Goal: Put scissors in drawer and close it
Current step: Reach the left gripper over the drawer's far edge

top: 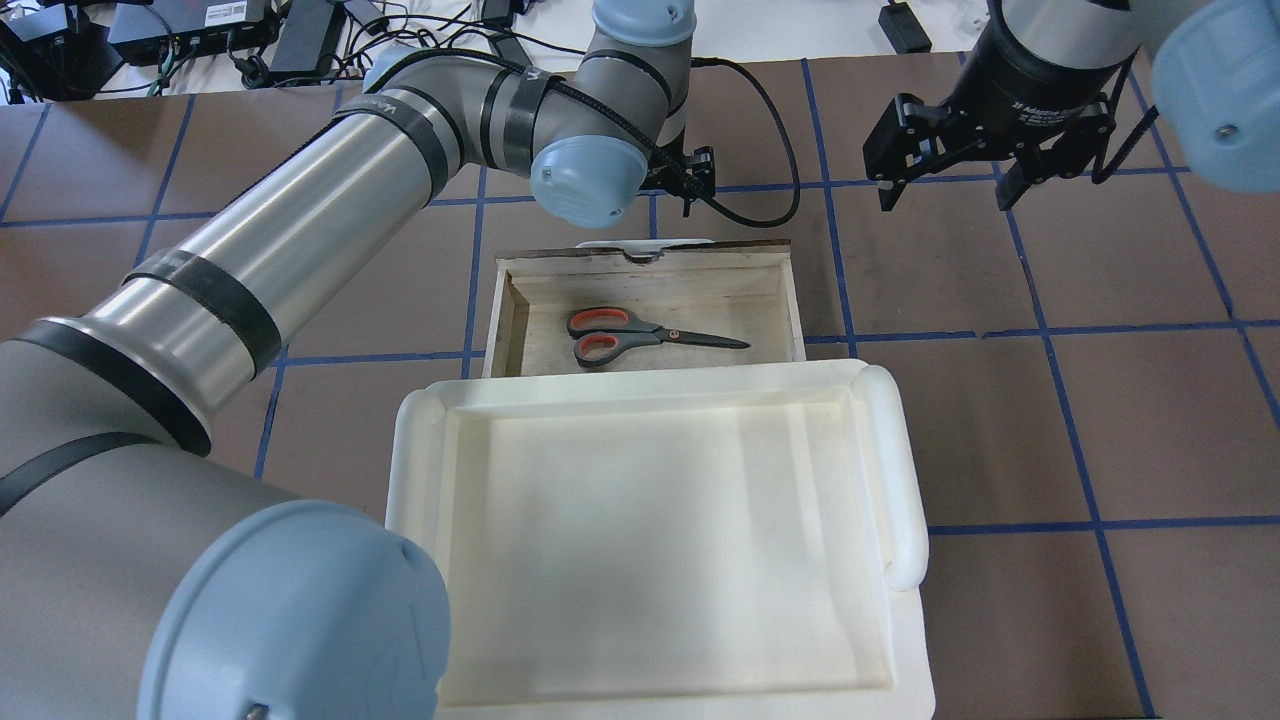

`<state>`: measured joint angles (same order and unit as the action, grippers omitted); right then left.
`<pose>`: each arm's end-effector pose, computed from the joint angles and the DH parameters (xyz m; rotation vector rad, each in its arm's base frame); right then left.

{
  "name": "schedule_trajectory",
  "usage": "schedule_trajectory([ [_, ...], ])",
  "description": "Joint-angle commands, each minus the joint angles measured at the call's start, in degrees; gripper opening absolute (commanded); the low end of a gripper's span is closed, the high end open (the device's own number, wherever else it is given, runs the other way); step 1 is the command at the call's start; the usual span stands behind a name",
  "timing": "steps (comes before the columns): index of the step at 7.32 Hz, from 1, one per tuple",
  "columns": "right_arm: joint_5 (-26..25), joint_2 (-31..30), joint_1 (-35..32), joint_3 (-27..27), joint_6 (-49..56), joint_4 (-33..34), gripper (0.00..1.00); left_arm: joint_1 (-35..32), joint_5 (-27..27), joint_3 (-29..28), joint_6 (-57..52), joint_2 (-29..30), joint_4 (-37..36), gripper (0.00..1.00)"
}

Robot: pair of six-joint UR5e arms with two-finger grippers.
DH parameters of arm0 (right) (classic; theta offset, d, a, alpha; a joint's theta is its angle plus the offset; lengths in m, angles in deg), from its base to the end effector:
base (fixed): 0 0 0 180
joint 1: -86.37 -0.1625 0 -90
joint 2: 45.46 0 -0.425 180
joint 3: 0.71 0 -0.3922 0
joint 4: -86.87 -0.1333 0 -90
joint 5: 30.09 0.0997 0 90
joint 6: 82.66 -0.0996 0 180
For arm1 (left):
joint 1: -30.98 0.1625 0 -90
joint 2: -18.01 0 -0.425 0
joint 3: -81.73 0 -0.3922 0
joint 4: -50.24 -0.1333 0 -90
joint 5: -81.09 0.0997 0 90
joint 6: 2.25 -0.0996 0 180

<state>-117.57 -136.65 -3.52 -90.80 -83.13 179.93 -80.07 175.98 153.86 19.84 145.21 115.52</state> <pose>0.1367 -0.4902 0.5029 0.0132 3.0954 -0.1122 -0.3807 -0.6417 0.2818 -0.0343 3.0912 -0.1839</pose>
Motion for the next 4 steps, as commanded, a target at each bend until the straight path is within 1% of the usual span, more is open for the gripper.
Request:
schedule_trajectory([
  [1, -0.2, 0.7, -1.0, 0.1, -0.2, 0.5, 1.00, 0.2, 0.1, -1.4, -0.6, 3.1, 0.3, 1.00],
  [2, -0.4, 0.7, -1.0, 0.0, -0.1, 0.6, 1.00, 0.4, -0.1, -2.4, -0.6, 4.0, 0.4, 1.00],
  [3, -4.8, 0.7, -1.0, 0.0, -0.1, 0.8, 1.00, 0.6, -0.2, -2.6, -0.7, 4.6, 0.6, 1.00],
  [4, -5.5, 0.8, -1.0, 0.0, -0.1, 0.7, 1.00, 0.7, -1.3, -2.6, -1.0, 5.0, 0.6, 1.00],
])
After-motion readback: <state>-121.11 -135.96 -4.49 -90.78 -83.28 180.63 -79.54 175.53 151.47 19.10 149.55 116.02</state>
